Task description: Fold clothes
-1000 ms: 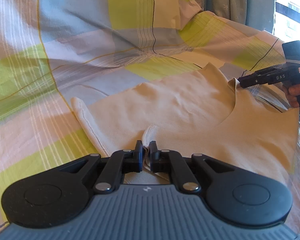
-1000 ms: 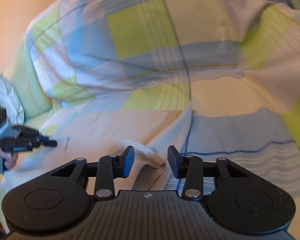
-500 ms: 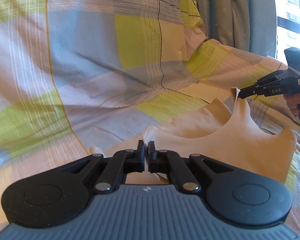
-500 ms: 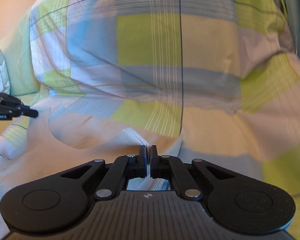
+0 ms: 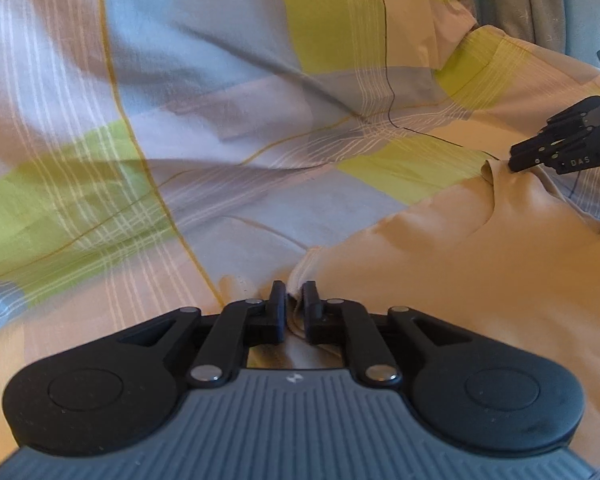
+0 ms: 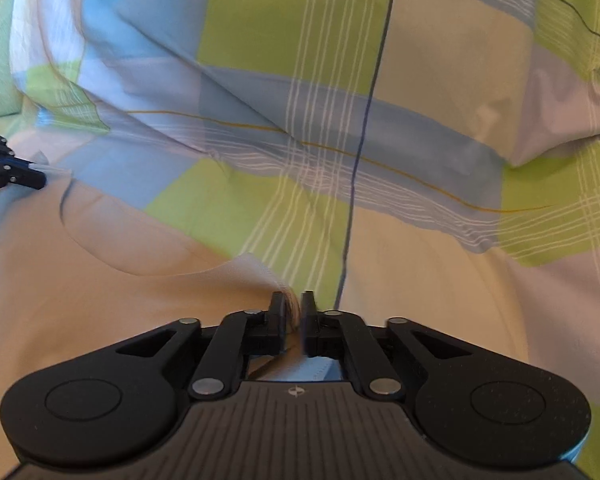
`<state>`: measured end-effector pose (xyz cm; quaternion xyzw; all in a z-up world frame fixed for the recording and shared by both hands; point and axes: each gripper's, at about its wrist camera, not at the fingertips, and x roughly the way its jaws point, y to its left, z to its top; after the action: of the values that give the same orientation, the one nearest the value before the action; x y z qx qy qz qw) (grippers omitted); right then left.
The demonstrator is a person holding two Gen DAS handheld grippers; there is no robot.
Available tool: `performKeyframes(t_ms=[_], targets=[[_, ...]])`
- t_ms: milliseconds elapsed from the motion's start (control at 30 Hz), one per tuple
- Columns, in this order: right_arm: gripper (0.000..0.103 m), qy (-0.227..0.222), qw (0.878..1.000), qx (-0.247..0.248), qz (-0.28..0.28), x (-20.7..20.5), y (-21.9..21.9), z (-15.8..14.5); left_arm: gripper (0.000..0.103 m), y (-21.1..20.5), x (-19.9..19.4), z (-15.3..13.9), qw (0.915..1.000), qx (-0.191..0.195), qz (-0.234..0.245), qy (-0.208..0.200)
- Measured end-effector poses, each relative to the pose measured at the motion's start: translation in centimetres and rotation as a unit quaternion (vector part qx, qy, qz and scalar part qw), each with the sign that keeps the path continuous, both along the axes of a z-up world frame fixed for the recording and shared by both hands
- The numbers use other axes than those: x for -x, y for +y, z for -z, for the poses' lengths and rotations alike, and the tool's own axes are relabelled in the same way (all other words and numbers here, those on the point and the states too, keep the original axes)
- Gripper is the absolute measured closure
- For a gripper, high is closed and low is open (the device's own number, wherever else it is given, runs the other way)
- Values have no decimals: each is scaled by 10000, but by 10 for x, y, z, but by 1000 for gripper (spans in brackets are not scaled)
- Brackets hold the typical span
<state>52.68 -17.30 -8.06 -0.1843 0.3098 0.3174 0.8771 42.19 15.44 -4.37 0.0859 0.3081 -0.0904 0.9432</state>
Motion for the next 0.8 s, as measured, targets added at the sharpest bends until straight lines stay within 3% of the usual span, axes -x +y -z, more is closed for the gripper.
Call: performKeyframes(t_ms=[33,200,400,500,600,733,800], targets=[[74,-48,9999,-45,123,2,-5,-3,89,4,3,-2,9999,32,-103,-35],[71,8,9972,-523,539,26,-44,-27,85,27,33,-23,9985,289,-435,-171],[65,443,9944,-895,342,105,-77,-36,73,25,107,-39,9977,639,-236,-53],[57,845,9886,-1178,406,138,-90,-32,68,17,140,-36,9950,979,-91,175],[55,1099,9831,-1359,550,161,-100,-24,65,3,160,-28,9937,1053,47,382],[55,1467,9693,-1786,838,166,-107,-13,68,-17,166,-12,9932,956,78,664],[55,1644,9617,-1963,978,163,-111,-7,80,-23,167,-7,9949,748,22,681]])
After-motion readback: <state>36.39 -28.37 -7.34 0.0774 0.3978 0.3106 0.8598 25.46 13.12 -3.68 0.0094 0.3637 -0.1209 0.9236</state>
